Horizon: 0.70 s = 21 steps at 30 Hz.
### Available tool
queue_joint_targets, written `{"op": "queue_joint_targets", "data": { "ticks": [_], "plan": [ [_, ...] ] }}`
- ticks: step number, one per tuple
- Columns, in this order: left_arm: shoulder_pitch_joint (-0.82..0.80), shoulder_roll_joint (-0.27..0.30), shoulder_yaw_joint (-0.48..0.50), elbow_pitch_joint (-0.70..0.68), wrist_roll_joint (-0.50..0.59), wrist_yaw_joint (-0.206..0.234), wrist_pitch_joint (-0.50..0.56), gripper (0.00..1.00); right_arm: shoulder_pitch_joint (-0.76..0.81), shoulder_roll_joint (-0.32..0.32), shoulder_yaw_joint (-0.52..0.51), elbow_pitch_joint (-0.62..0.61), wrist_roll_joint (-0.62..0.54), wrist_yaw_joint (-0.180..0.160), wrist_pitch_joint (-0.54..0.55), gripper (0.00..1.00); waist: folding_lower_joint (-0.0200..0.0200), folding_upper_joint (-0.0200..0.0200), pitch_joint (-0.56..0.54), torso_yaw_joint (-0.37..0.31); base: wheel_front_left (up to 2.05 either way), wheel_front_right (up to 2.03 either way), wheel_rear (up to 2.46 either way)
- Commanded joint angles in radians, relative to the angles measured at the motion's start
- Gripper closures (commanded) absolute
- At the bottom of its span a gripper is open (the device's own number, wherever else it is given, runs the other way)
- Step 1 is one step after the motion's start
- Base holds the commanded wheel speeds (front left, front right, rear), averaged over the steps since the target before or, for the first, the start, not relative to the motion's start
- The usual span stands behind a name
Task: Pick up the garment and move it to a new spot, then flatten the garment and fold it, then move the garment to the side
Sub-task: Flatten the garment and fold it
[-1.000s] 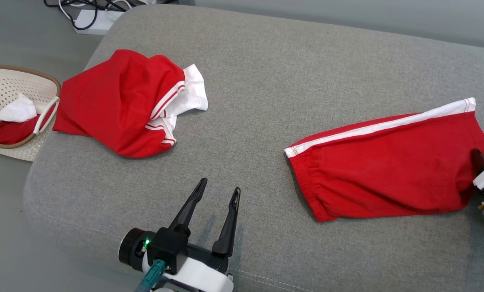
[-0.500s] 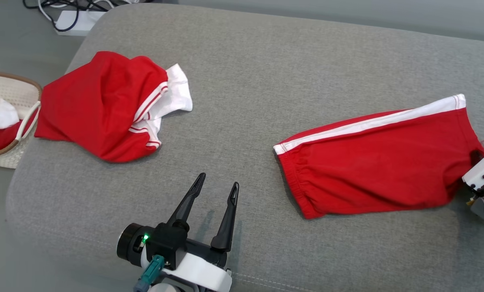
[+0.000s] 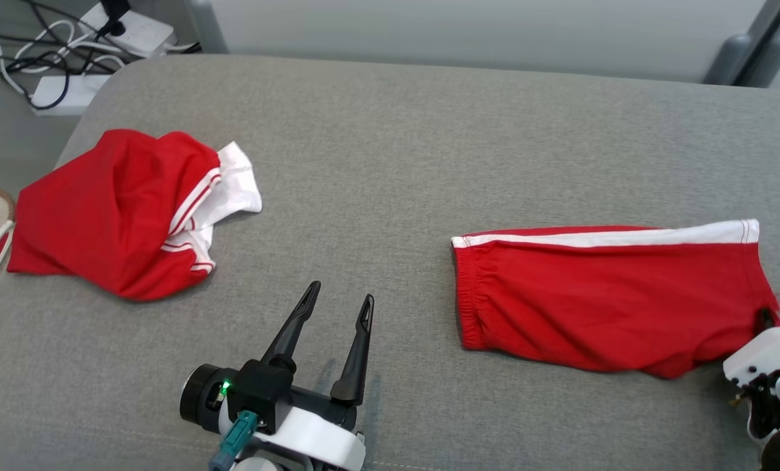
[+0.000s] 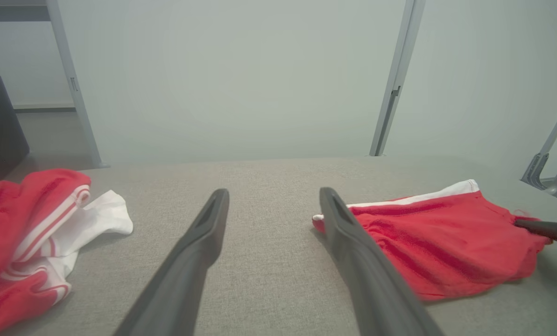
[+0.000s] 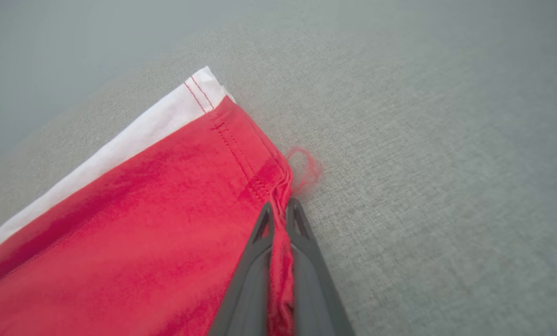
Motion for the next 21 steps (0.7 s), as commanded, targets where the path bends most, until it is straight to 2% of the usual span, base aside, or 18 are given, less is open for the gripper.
{"op": "queue_joint_targets", "data": {
  "ticks": [1, 11, 21],
  "plan": [
    [-0.012, 0.001, 0.037, -0.025, -0.003, 0.009, -0.010, 0.00, 0.024, 0.005, 0.012, -0.032, -0.010, 0.000, -0.021, 1.00, 0.0000, 0.0000, -0.020, -0.022, 0.00, 0.00, 0.00],
    [0.024, 0.001, 0.049, -0.024, -0.013, 0.009, -0.010, 0.00, 0.186, 0.062, -0.099, -0.175, -0.103, 0.000, -0.030, 1.00, 0.0000, 0.0000, -0.088, -0.084, 0.00, 0.00, 0.00],
    [0.046, 0.001, 0.051, -0.015, -0.013, 0.002, -0.010, 0.00, 0.219, 0.114, -0.183, -0.243, -0.230, 0.000, -0.030, 1.00, 0.0000, 0.0000, -0.141, -0.092, 0.00, 0.00, 0.00]
  ]
}}
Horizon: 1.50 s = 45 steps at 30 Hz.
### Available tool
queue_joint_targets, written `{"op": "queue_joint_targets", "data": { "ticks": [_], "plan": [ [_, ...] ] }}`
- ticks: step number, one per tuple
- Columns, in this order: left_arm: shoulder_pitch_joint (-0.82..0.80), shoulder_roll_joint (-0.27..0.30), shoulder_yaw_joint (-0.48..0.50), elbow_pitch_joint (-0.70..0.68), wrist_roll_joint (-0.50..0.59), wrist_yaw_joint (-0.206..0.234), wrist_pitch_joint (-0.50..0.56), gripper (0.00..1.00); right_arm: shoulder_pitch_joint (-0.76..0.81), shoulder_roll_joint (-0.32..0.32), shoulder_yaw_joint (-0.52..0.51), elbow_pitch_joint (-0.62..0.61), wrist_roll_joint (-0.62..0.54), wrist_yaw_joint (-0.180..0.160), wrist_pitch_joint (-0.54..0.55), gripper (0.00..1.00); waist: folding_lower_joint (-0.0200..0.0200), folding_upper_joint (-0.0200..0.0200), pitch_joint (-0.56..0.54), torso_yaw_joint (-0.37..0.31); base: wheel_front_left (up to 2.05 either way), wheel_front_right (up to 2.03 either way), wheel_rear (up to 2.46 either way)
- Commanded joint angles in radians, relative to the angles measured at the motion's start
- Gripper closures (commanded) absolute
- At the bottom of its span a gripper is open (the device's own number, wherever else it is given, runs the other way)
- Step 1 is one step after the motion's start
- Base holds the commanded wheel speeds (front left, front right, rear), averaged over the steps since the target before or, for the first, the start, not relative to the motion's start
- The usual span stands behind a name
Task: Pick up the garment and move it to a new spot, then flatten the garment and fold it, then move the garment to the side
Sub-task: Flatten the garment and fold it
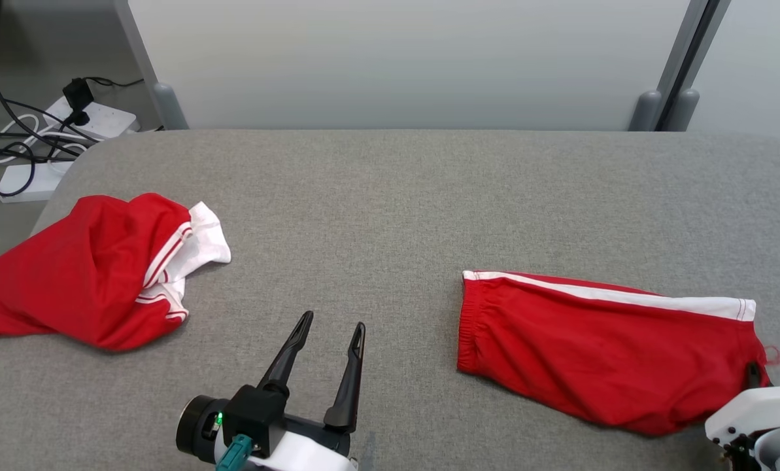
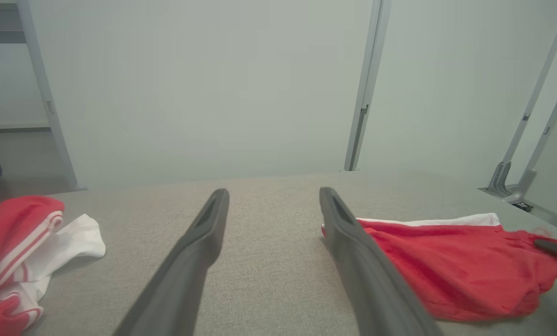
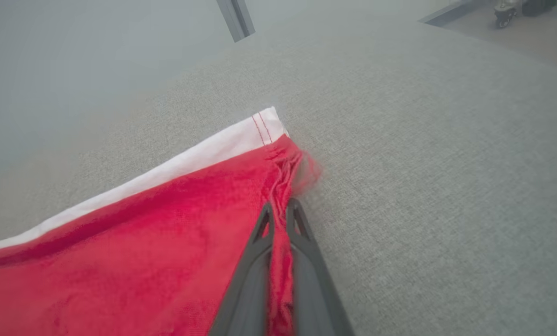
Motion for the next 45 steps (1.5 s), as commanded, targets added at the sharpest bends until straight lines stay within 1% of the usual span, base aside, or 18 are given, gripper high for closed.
{"op": "queue_joint_targets", "data": {
  "ticks": [1, 5, 9, 10, 11, 14, 19, 27, 35, 36, 37, 38, 39, 40, 45],
  "plan": [
    [-0.019, 0.000, 0.036, -0.022, -0.004, 0.002, -0.010, 0.00, -0.007, 0.004, 0.019, -0.039, -0.020, 0.000, -0.014, 1.00, 0.0000, -0.0001, -0.007, 0.003, 0.00, 0.00, 0.00],
    [-0.009, 0.000, 0.037, -0.024, -0.003, 0.000, -0.010, 0.00, -0.015, 0.030, 0.033, -0.100, -0.044, 0.000, -0.014, 1.00, 0.0000, -0.0001, -0.017, 0.012, 0.00, 0.00, 0.00],
    [-0.003, 0.000, 0.033, -0.024, -0.003, -0.001, -0.010, 0.00, -0.028, 0.044, 0.078, -0.165, -0.038, 0.000, -0.014, 1.00, 0.0000, -0.0001, -0.025, 0.030, 0.00, 0.00, 0.00],
    [-0.001, 0.000, 0.029, -0.022, -0.004, -0.002, -0.010, 0.00, -0.037, 0.046, 0.129, -0.186, -0.006, 0.000, -0.014, 1.00, 0.0000, -0.0001, -0.029, 0.042, 0.00, 0.00, 0.00],
    [0.000, 0.000, 0.026, -0.019, -0.006, -0.002, -0.010, 0.00, -0.046, 0.046, 0.204, -0.201, 0.053, 0.000, -0.014, 1.00, 0.0000, -0.0001, -0.032, 0.054, 0.00, 0.00, 0.00],
    [0.001, 0.000, 0.020, -0.014, -0.006, -0.003, -0.010, 0.00, -0.052, 0.047, 0.308, -0.240, 0.137, 0.000, -0.014, 1.00, 0.0000, -0.0001, -0.036, 0.073, 0.00, 0.00, 0.00],
    [0.004, 0.000, 0.013, -0.006, -0.009, -0.003, -0.010, 0.00, -0.055, 0.047, 0.452, -0.295, 0.252, 0.000, -0.014, 1.00, 0.0000, -0.0001, -0.040, 0.105, 0.00, 0.00, 0.00],
    [0.003, 0.000, -0.001, 0.000, -0.015, 0.001, -0.010, 0.00, -0.065, 0.047, 0.630, -0.264, 0.378, 0.000, -0.014, 1.00, 0.0000, -0.0001, -0.042, 0.159, 0.00, 0.00, 0.00],
    [0.003, 0.000, 0.000, 0.001, -0.021, 0.005, -0.010, 0.00, -0.069, 0.047, 0.767, -0.215, 0.442, 0.000, -0.014, 1.00, 0.0000, -0.0001, -0.027, 0.183, 0.00, 0.00, 0.00],
    [0.002, 0.000, -0.001, 0.000, -0.023, 0.006, -0.010, 0.00, -0.069, 0.047, 0.783, -0.208, 0.451, 0.000, -0.014, 0.98, 0.0000, -0.0001, -0.024, 0.185, 0.00, 0.00, 0.00],
    [-0.002, 0.000, -0.004, 0.000, -0.026, 0.007, -0.010, 0.00, -0.067, 0.047, 0.824, -0.199, 0.478, 0.000, -0.014, 0.73, 0.0000, -0.0001, -0.021, 0.188, 0.00, 0.00, 0.00],
    [-0.004, 0.000, -0.005, 0.001, -0.027, 0.008, -0.010, 0.00, -0.064, 0.047, 0.846, -0.200, 0.498, 0.000, -0.012, 0.59, 0.0000, -0.0001, -0.020, 0.189, 0.00, 0.00, 0.00],
    [-0.005, 0.000, -0.005, 0.002, -0.028, 0.009, -0.010, 0.00, -0.063, 0.047, 0.866, -0.199, 0.516, 0.000, -0.012, 0.55, 0.0000, -0.0001, -0.019, 0.189, 0.00, 0.00, 0.00],
    [-0.006, 0.000, -0.005, 0.003, -0.028, 0.009, -0.010, 0.00, -0.063, 0.047, 0.885, -0.200, 0.531, 0.000, -0.012, 0.00, 0.0000, -0.0001, -0.019, 0.188, 0.00, 0.00, 0.00],
    [-0.006, 0.000, 0.001, 0.009, -0.025, 0.012, -0.010, 0.00, -0.054, 0.047, 0.979, -0.232, 0.636, 0.000, -0.012, 0.00, 0.0000, -0.0001, -0.025, 0.177, 0.00, 0.00, 0.00]
  ]
}}
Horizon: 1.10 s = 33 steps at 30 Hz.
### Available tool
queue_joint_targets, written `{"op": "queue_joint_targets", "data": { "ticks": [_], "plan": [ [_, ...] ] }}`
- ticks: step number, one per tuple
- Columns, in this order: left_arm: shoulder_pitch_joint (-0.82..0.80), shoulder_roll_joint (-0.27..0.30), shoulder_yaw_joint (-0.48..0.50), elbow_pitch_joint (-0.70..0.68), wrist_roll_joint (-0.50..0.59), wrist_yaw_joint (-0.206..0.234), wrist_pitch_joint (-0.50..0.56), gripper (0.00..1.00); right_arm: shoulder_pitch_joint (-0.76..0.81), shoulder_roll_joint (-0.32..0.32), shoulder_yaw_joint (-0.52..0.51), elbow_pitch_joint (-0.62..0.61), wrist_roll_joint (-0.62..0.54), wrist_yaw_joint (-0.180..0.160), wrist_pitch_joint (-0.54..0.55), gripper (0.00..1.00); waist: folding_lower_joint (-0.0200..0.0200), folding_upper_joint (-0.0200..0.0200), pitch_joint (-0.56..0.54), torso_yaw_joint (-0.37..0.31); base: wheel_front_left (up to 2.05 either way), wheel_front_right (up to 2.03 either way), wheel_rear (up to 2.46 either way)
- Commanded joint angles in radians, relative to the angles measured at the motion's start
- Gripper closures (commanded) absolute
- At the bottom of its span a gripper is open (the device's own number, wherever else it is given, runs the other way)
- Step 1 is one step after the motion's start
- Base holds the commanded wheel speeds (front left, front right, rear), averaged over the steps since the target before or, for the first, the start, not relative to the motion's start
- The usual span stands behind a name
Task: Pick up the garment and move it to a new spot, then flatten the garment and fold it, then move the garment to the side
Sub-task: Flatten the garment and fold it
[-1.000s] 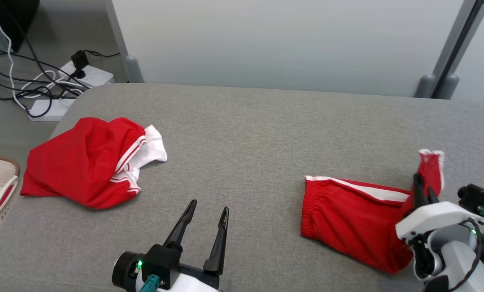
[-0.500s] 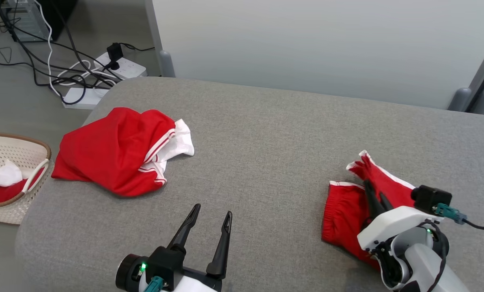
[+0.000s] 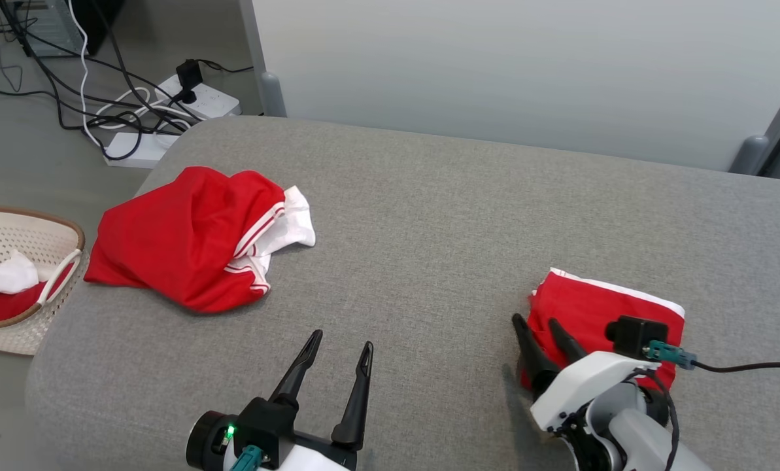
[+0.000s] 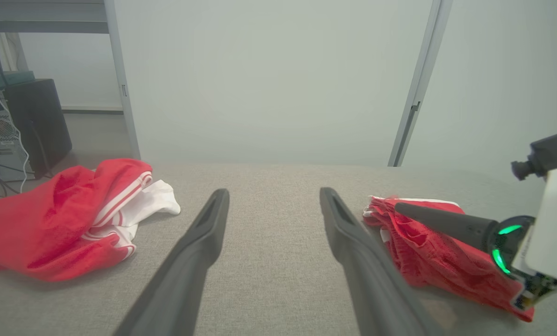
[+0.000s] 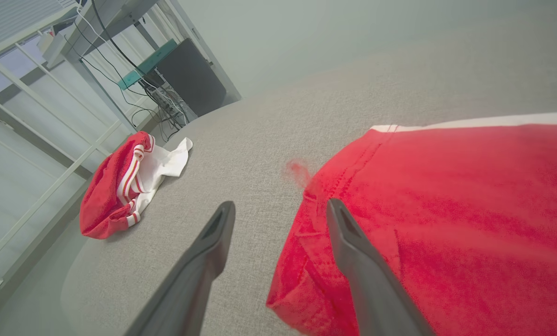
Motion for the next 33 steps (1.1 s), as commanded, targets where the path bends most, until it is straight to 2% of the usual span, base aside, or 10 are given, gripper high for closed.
{"op": "queue_joint_targets", "data": {
  "ticks": [1, 5, 8, 13, 15, 22, 27, 33],
  "plan": [
    [-0.023, -0.001, 0.036, -0.021, -0.006, 0.011, -0.010, 0.00, -0.009, 0.008, 0.050, -0.044, 0.038, 0.002, -0.012, 0.00, 0.0000, 0.0000, -0.006, -0.009, 0.00, 0.00, 0.00],
    [-0.016, -0.001, 0.043, -0.023, -0.004, 0.013, -0.010, 0.00, -0.012, 0.008, 0.111, -0.076, 0.065, 0.002, -0.013, 0.00, 0.0000, 0.0000, -0.015, -0.033, 0.00, 0.00, 0.00],
    [-0.014, -0.001, 0.047, -0.028, -0.004, 0.016, -0.010, 0.00, -0.022, 0.008, 0.104, -0.089, 0.031, 0.002, -0.013, 0.00, 0.0000, 0.0000, -0.017, -0.049, 0.00, 0.00, 0.00],
    [-0.010, -0.001, 0.058, -0.037, -0.002, 0.020, -0.010, 0.00, -0.007, 0.008, 0.001, -0.166, -0.114, 0.002, -0.013, 0.00, 0.0000, 0.0000, -0.019, -0.094, 0.00, 0.00, 0.00],
    [-0.010, -0.001, 0.067, -0.043, -0.004, 0.027, -0.010, 0.00, 0.029, 0.008, -0.084, -0.216, -0.206, 0.002, -0.014, 0.00, 0.0000, 0.0000, -0.021, -0.125, 0.00, 0.00, 0.00],
    [-0.011, -0.001, 0.083, -0.047, -0.010, 0.047, -0.010, 0.00, 0.129, 0.000, -0.240, -0.340, -0.405, 0.002, -0.014, 0.00, 0.0000, 0.0000, -0.029, -0.197, 0.00, 0.00, 0.00],
    [-0.003, -0.001, 0.103, -0.047, -0.009, 0.063, -0.010, 0.00, 0.204, -0.021, -0.288, -0.403, -0.463, 0.002, -0.014, 0.00, 0.0000, 0.0000, -0.040, -0.243, 0.00, 0.00, 0.00],
    [0.015, -0.001, 0.135, -0.052, -0.002, 0.072, -0.010, 0.00, 0.286, -0.038, -0.313, -0.494, -0.457, 0.002, -0.014, 0.00, 0.0000, 0.0000, -0.053, -0.278, 0.00, 0.00, 0.00]
  ]
}}
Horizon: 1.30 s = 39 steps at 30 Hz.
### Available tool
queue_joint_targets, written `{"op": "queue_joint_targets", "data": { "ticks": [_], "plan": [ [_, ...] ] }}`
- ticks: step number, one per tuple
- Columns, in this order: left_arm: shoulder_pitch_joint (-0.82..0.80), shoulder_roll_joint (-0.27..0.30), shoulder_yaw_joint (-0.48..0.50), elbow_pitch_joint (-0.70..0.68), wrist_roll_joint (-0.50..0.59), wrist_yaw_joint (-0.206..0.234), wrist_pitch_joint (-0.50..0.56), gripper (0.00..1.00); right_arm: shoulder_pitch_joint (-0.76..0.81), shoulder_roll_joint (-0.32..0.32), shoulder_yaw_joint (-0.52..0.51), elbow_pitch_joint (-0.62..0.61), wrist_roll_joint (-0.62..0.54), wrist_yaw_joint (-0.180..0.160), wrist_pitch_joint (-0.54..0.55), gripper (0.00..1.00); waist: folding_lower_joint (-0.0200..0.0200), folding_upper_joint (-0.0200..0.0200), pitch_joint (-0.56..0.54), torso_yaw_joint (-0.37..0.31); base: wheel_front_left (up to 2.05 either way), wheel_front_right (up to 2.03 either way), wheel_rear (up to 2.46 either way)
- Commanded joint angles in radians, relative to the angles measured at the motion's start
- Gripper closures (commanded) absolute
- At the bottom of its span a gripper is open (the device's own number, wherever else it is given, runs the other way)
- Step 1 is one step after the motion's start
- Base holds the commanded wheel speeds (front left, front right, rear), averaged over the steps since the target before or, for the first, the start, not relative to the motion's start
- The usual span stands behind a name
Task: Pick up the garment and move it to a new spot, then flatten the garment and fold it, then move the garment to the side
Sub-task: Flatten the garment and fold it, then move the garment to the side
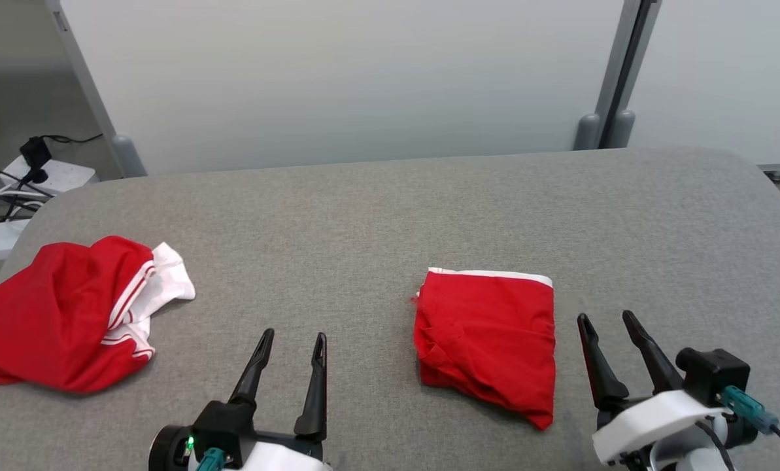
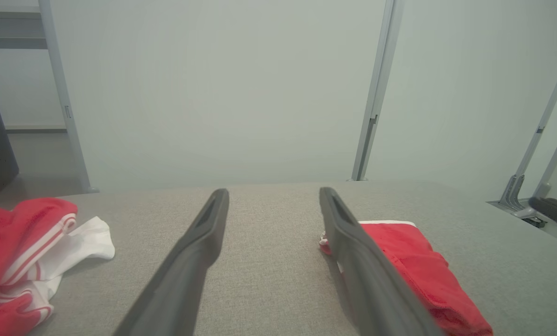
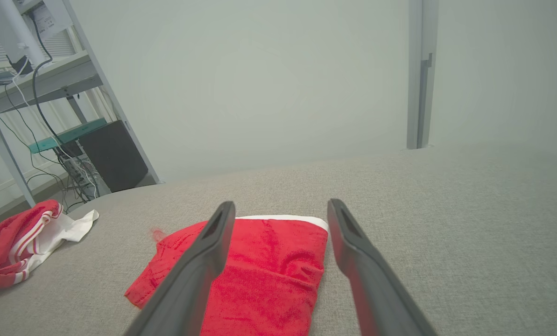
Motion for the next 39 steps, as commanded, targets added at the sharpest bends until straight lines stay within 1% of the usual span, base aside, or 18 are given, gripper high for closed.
{"op": "queue_joint_targets", "data": {
  "ticks": [1, 7, 13, 23, 28, 39],
  "plan": [
    [-0.017, 0.000, 0.041, -0.029, 0.001, 0.013, -0.010, 0.00, 0.000, -0.013, 0.011, -0.044, 0.008, 0.002, -0.013, 0.00, 0.0000, 0.0000, -0.004, -0.010, 0.00, 0.00, 0.00],
    [0.002, 0.000, 0.071, -0.052, 0.025, 0.014, -0.010, 0.00, 0.067, -0.034, -0.008, -0.112, 0.016, 0.002, -0.013, 0.00, 0.0000, 0.0000, -0.011, -0.026, 0.00, 0.00, 0.00],
    [0.047, 0.000, 0.086, -0.076, 0.053, 0.007, -0.010, 0.00, 0.124, -0.043, -0.031, -0.148, 0.017, 0.002, -0.013, 0.00, 0.0000, 0.0000, -0.035, -0.032, 0.00, 0.00, 0.00],
    [0.134, 0.000, 0.132, -0.080, 0.061, -0.004, -0.010, 0.00, 0.170, -0.037, -0.051, -0.163, 0.012, 0.002, -0.013, 0.00, 0.0000, 0.0000, -0.065, -0.031, 0.00, 0.00, 0.00],
    [0.159, 0.000, 0.155, -0.079, 0.063, -0.019, -0.010, 0.00, 0.186, -0.038, -0.062, -0.171, 0.013, 0.002, -0.013, 0.00, 0.0000, 0.0000, -0.075, -0.018, 0.00, 0.00, 0.00],
    [0.152, 0.000, 0.143, -0.075, 0.074, -0.025, -0.010, 0.00, 0.190, -0.031, -0.062, -0.161, 0.013, 0.002, -0.013, 0.00, 0.0000, 0.0000, -0.073, 0.014, 0.00, 0.00, 0.00]
  ]
}}
